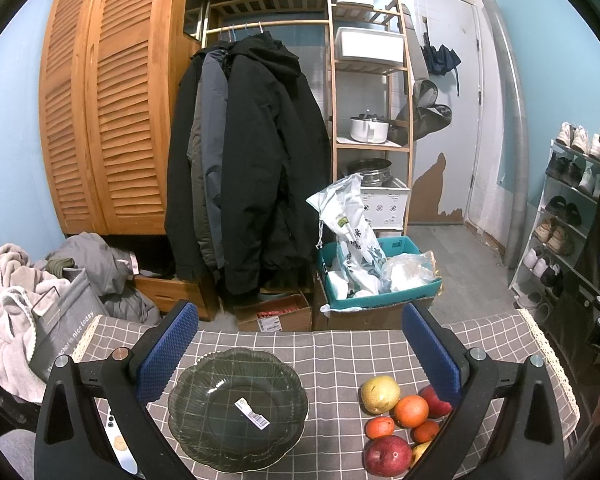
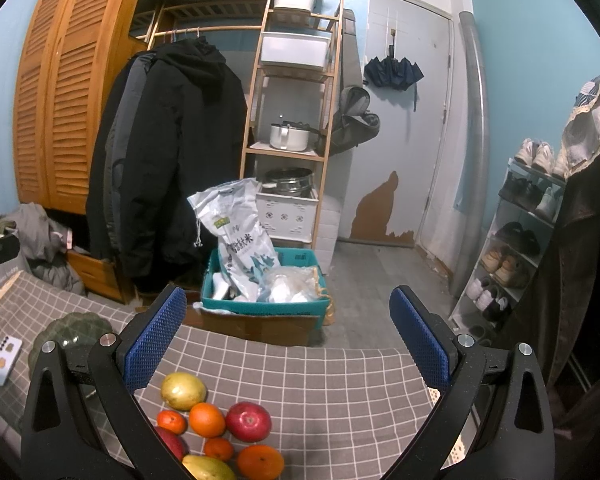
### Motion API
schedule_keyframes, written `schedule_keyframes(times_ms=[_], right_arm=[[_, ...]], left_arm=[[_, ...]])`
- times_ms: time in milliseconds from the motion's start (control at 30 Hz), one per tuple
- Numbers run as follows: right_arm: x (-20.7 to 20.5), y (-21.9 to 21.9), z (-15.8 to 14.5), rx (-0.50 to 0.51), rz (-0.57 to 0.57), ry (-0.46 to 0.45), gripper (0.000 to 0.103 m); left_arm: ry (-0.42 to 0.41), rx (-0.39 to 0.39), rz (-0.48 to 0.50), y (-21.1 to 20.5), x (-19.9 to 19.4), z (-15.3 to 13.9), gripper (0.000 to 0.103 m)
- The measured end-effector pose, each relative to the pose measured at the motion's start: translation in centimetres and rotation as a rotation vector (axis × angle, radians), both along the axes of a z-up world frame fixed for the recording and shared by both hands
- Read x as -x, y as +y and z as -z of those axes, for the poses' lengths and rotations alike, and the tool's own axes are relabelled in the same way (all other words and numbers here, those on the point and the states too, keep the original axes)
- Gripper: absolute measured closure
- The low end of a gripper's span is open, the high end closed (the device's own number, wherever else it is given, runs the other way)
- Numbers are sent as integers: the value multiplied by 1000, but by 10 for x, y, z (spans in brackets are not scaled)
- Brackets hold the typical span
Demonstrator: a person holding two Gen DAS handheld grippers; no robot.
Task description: Organize fruits
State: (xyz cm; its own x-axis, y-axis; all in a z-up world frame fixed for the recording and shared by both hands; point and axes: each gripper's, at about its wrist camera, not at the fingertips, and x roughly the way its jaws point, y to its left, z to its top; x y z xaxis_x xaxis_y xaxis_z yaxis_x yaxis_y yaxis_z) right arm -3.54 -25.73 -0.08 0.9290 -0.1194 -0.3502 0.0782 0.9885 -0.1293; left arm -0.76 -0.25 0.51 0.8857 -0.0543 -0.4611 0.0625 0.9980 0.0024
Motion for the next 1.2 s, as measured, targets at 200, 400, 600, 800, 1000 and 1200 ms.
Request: schedule_keyframes(times_ms=[200,400,600,800,1000,1200], right_arm=[[0,0,0,0,0,1,4],[0,-1,1,0,1,0,4],[1,-1,1,0,0,-1,4],[1,-2,1,-1,2,1,4],[-1,5,0,3,5,5,4],[-2,7,1,-2,16,12,4]], left_arm=[[0,1,0,0,0,0,0],[-2,1,-1,-1,0,-1,0],[-2,1,0,-1,0,-2,0],[-2,2,0,0,1,-1,0],[-3,3,1,0,1,-1,0],[-2,-1,-2,-2,0,-2,0]])
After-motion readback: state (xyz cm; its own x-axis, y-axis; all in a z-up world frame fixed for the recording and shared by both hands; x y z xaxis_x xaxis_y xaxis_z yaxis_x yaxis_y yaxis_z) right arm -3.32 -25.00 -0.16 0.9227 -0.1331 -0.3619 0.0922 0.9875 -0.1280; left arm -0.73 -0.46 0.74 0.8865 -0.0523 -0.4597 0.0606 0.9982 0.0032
